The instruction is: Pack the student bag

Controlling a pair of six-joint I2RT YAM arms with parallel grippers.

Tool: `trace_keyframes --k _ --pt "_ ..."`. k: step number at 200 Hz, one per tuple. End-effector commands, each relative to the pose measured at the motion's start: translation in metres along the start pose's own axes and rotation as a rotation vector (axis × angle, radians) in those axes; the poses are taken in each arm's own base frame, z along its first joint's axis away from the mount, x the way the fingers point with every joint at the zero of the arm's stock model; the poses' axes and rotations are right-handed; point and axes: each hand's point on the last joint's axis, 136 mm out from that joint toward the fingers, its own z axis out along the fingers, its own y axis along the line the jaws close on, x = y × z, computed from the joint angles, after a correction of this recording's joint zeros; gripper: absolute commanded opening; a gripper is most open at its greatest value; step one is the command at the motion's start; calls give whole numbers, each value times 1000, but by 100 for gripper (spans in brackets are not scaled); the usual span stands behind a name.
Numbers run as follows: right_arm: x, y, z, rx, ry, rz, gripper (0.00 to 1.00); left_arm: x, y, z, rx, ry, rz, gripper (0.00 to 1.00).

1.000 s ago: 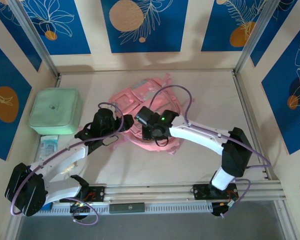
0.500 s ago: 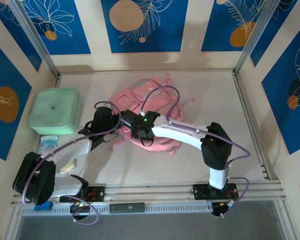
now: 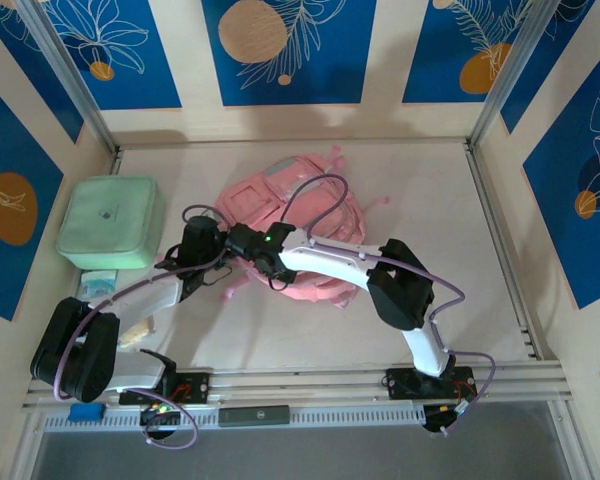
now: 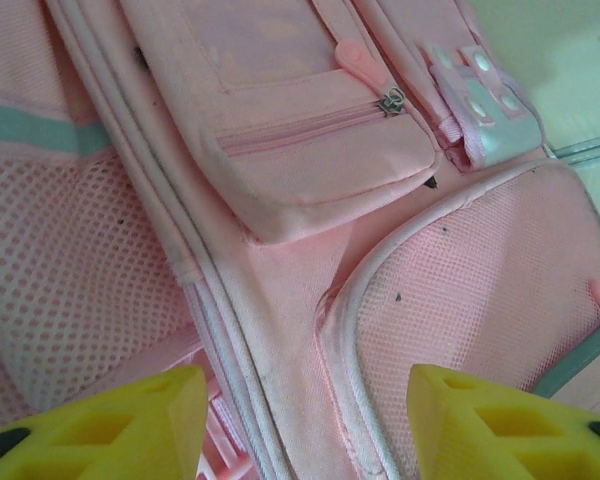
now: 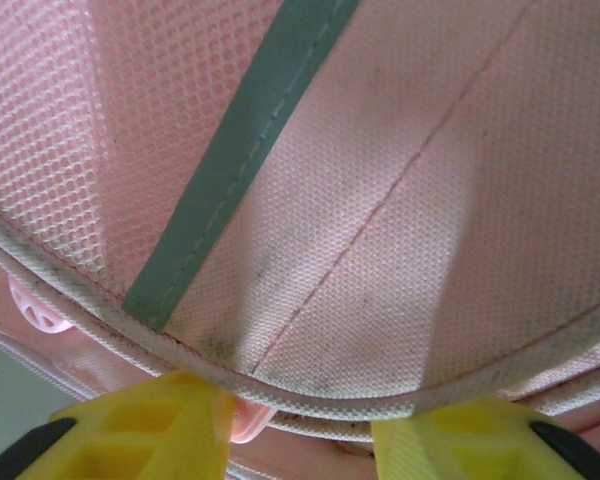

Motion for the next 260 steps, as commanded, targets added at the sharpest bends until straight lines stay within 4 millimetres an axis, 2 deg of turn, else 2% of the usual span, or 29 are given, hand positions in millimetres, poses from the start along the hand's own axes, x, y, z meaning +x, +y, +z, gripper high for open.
trace_keyframes --k 1,44,75,104,130,152,167,183,206,223,260 --pt "-15 -1 -1 32 -113 28 33 0 0 -4 24 1 -5 56" --pt "-28 -21 -15 91 -180 -89 21 3 1 -6 27 16 -7 56" --pt "-26 -17 -16 23 -110 -242 12 5 -4 -6 48 27 -4 56" --pt "-10 -7 -6 -47 -18 -287 11 5 -9 -4 67 38 -10 56" --pt "-2 -16 4 -10 12 -294 16 6 -11 -7 75 47 -11 56" --pt "6 -13 12 -31 32 -302 17 7 -11 -8 77 47 -22 56" --pt "5 -14 14 -21 23 -309 13 8 -14 -8 92 51 -38 56" --pt "-3 -16 5 -9 -13 -330 8 12 -15 -9 105 63 -72 52" --pt "-14 -16 -15 -39 -64 -378 0 20 -26 -8 156 56 -131 50" --pt "-19 -20 -22 -60 -78 -396 0 25 -38 -6 194 54 -169 47" --pt "-18 -28 -16 -97 -69 -376 0 37 -70 1 273 66 -192 45"
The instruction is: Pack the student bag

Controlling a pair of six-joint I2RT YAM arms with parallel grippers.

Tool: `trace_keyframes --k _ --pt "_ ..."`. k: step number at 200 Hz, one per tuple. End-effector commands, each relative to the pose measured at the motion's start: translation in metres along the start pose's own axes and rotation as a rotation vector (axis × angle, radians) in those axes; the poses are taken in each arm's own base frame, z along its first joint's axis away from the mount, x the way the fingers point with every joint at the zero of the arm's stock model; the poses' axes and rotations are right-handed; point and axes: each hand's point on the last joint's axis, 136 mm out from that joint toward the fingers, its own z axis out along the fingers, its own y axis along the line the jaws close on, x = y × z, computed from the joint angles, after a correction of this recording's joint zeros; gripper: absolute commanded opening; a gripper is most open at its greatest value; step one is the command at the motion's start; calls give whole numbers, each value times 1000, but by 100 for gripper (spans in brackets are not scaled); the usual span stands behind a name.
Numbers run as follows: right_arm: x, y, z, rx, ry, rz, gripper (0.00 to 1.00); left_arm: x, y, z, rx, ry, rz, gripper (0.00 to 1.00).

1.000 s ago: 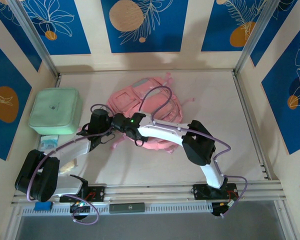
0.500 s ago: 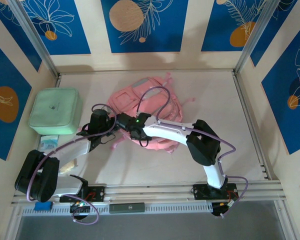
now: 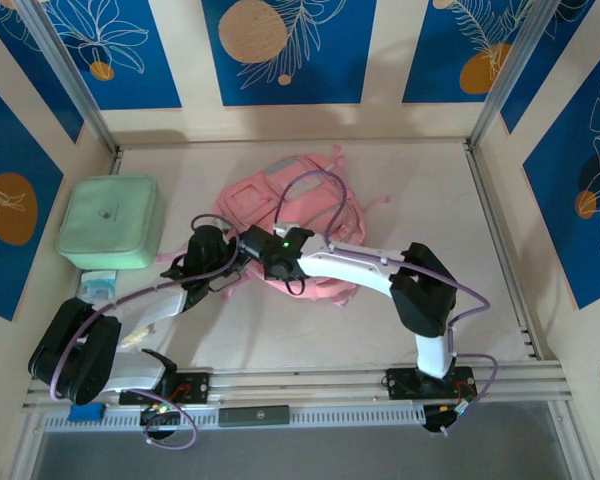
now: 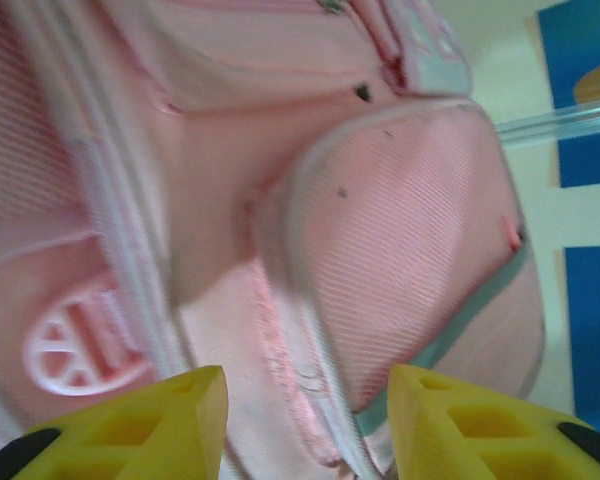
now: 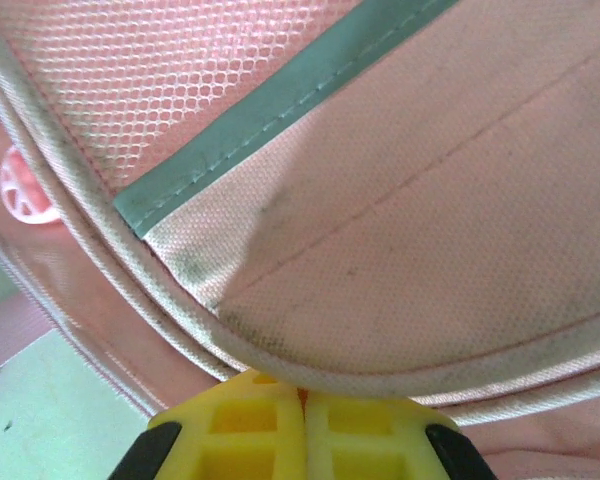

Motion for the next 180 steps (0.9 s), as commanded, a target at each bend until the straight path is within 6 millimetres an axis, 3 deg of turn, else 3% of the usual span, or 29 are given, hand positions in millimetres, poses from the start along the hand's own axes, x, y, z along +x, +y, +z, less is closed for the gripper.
trace_keyframes --k 1,28,63,112,143,180 --pt "-6 -13 -1 2 -30 5 0 1 -29 8 91 -25 -41 45" --pt "-7 -9 -2 -30 -43 7 0 19 -17 17 76 -30 -139 38" --pt "-8 -6 -1 -38 -47 -7 0 22 -10 26 59 -70 -168 29" --pt "-10 -10 -10 -50 -54 -53 0 19 6 35 -3 -100 -155 0" --pt "-9 -27 -16 -2 -54 -96 0 10 22 28 -71 -112 -129 0" --pt "-18 -70 -15 64 -60 -132 0 -5 50 9 -250 -80 -43 0"
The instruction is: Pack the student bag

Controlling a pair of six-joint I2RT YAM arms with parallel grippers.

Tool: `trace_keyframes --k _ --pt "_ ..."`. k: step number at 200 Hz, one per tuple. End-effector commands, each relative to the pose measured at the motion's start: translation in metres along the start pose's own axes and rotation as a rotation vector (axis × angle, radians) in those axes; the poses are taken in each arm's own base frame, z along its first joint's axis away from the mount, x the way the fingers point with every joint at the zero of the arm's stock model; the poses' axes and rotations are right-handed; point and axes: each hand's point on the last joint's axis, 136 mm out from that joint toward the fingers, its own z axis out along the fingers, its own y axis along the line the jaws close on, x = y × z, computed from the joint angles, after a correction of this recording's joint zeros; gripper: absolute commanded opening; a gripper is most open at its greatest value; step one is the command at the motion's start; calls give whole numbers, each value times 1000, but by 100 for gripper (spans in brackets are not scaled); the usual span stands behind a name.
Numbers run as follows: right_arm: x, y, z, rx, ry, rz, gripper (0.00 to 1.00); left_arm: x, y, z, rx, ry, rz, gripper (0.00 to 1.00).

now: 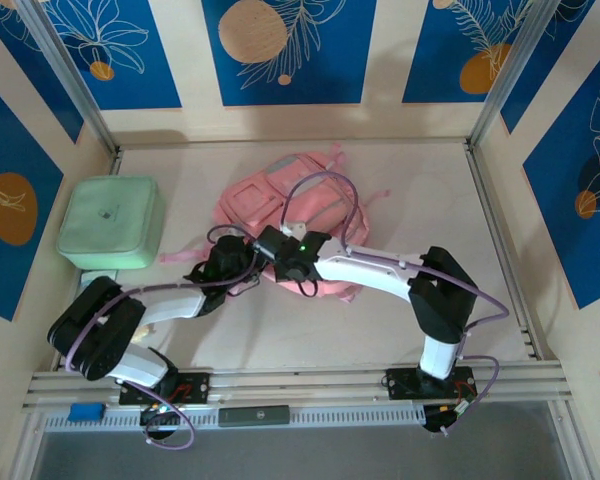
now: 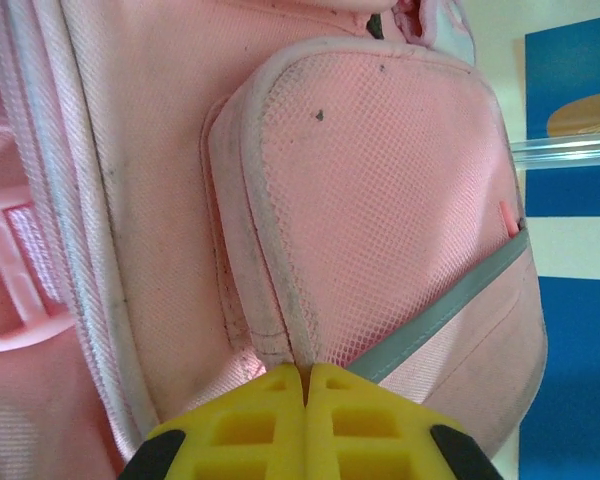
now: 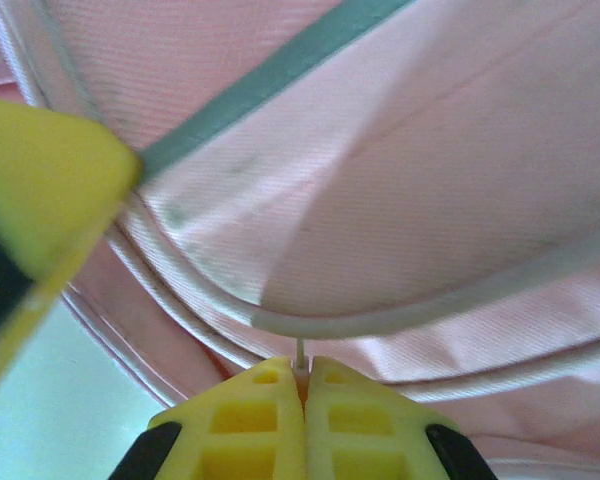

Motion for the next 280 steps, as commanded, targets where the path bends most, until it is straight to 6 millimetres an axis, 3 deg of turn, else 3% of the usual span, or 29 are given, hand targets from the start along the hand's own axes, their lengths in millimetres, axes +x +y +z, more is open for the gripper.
trace_keyframes --k 1,46,69,93,123,169,200,253,280 --pt "-11 -48 -11 89 -21 -27 0 -27 40 -12 -223 -42 94 0" --pt "-27 -90 1 61 12 19 0 -56 38 -24 -251 -25 180 0" --pt "-33 -88 -4 53 -3 -18 0 -63 16 -24 -184 5 212 0" --pt "-28 -70 -10 16 -12 -59 0 -46 -4 -26 -122 24 186 0" --pt "-20 -66 -6 -24 20 -17 0 -4 -29 -22 -43 39 116 30" --pt "-22 -72 -6 -25 10 3 0 39 -51 0 24 37 -35 45" --pt "-21 -72 -4 -40 3 10 0 50 -64 18 27 11 -78 48" --pt "-19 -70 2 -65 6 27 0 60 -64 43 -12 -37 -138 47" --pt "-21 -69 3 -74 1 33 0 71 -54 54 -37 -44 -191 43"
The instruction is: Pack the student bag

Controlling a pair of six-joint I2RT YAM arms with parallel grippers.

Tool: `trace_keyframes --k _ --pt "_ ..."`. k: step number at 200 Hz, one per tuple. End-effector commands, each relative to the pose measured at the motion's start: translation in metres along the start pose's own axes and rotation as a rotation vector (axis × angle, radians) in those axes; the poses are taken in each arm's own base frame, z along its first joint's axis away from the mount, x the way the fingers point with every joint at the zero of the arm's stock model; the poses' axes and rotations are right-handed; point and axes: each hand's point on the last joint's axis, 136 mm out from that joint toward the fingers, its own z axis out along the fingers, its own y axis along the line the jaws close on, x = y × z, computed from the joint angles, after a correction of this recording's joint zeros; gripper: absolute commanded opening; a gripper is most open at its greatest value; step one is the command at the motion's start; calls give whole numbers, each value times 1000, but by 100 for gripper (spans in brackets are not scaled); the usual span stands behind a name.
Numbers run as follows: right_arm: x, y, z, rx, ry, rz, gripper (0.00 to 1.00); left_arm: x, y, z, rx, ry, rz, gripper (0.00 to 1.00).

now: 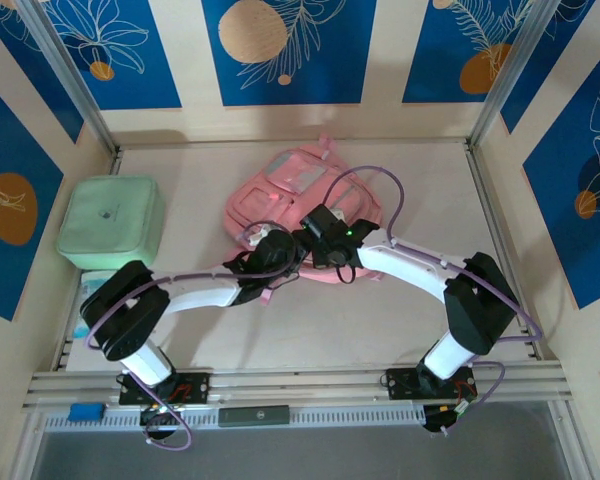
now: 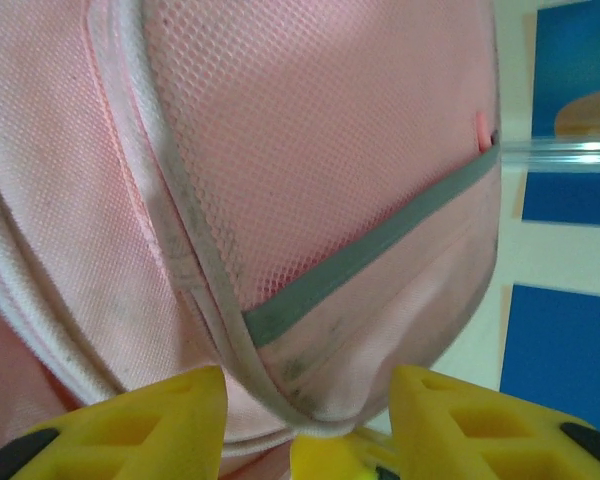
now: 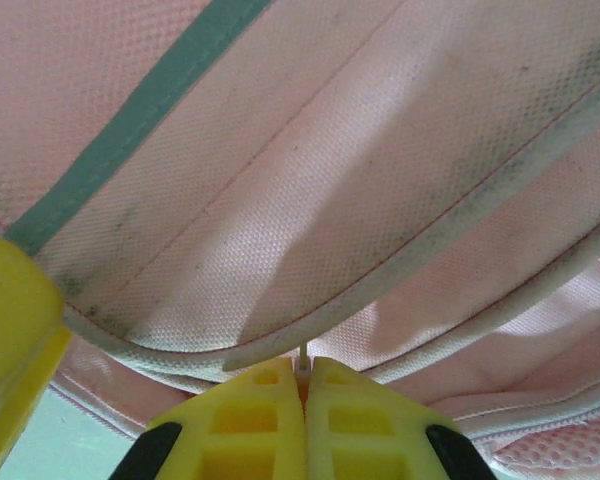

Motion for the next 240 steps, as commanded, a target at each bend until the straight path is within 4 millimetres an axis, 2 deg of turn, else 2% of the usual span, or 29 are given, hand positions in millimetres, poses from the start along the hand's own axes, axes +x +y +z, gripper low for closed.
trace_keyframes --k 1,37,60,81,99,135,165,196,220,240 --pt "-6 11 -8 -67 -28 19 0 7 1 9 1 -36 -66 43" --pt "-9 12 -9 -80 -38 30 0 0 13 13 -48 -119 -98 34" --pt "-9 11 -8 -71 -39 30 0 -8 10 15 -61 -166 -92 23" --pt "-9 8 -9 -56 -40 25 0 -14 17 15 -99 -199 -72 13" --pt "-11 1 -13 -26 -48 21 0 -21 22 11 -102 -219 -61 0" --pt "-17 -13 -29 23 -71 17 0 -37 27 -5 -101 -231 10 0" --pt "-23 -41 -28 67 -53 53 0 -53 38 -27 -123 -201 81 0" --pt "-42 -66 -29 85 -59 113 0 -68 48 -46 -165 -132 156 0" --pt "-54 -74 -31 88 -61 120 0 -86 53 -54 -169 -68 204 0" --pt "-49 -68 -38 84 -53 89 0 -113 62 -69 -198 -61 246 0"
